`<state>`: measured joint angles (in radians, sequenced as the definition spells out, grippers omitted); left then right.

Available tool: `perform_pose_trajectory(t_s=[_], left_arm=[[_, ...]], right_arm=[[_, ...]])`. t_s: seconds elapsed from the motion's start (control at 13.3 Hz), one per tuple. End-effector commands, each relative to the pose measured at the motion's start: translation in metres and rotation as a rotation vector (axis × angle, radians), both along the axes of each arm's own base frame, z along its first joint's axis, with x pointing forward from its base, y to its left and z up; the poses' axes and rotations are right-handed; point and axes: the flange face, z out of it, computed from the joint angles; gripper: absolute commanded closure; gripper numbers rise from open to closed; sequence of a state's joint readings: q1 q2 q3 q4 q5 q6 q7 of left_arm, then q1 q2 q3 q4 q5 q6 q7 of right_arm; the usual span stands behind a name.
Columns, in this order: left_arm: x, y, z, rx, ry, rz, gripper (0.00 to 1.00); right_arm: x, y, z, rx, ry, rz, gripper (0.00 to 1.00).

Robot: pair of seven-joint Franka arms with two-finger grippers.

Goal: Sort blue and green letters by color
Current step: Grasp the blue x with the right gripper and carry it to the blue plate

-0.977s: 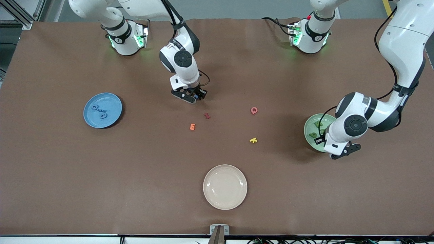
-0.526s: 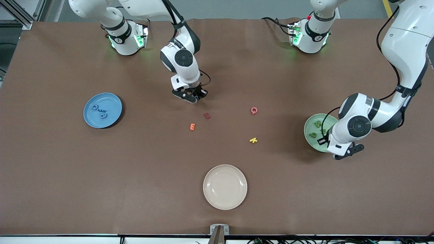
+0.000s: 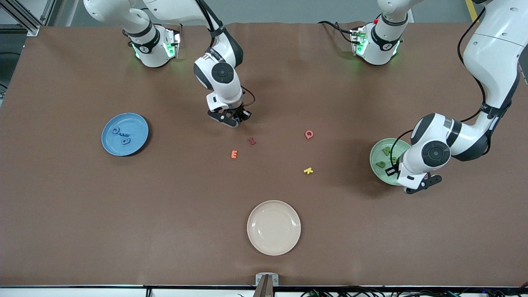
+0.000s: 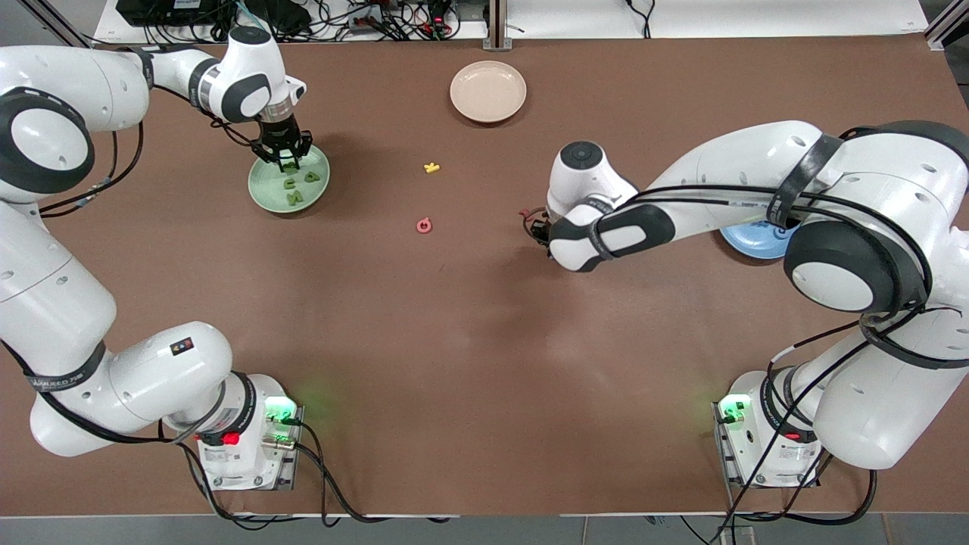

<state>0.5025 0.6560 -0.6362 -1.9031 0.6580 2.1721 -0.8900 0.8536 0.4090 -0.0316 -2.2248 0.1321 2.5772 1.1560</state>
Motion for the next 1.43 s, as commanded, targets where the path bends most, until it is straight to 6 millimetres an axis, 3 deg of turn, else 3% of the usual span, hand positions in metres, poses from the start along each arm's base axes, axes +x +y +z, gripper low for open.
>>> perform_pose_trajectory(t_s=[0.0,0.23,0.45,0.53,0.68,0.9,1.2,1.28,1.35], left_arm=[[-0.007,0.007,0.000,0.002,-0.006,-0.017,0.97],[-0.012,0.006,-0.002,-0.003,0.005,-0.037,0.97],[-0.013,0.005,-0.003,-0.003,0.007,-0.037,0.95],[-0.012,0.006,-0.002,-0.004,0.006,-0.043,0.79],[-0.010,0.007,0.000,-0.004,0.002,-0.042,0.00],[-0.005,0.009,0.015,0.006,-0.013,-0.078,0.00],[0.013,0.000,0.054,0.009,-0.075,-0.147,0.00],[0.015,-0.005,0.069,0.013,-0.096,-0.167,0.00],[0.016,-0.009,0.088,0.021,-0.122,-0.180,0.00]], right_arm=[[0.054,-0.045,0.053,-0.005,0.063,0.075,1.00],[0.096,-0.135,0.110,0.024,0.144,0.254,1.00],[0.113,-0.234,0.138,-0.016,0.163,0.405,1.00],[0.112,-0.256,0.138,-0.007,0.168,0.433,1.00],[0.116,-0.310,0.134,0.020,0.174,0.469,1.00],[0.117,-0.389,0.121,0.068,0.149,0.547,1.00],[0.097,-0.458,0.088,0.084,0.084,0.597,0.99],[0.094,-0.465,0.083,0.084,0.078,0.597,0.93],[0.094,-0.469,0.079,0.088,0.084,0.587,0.56]])
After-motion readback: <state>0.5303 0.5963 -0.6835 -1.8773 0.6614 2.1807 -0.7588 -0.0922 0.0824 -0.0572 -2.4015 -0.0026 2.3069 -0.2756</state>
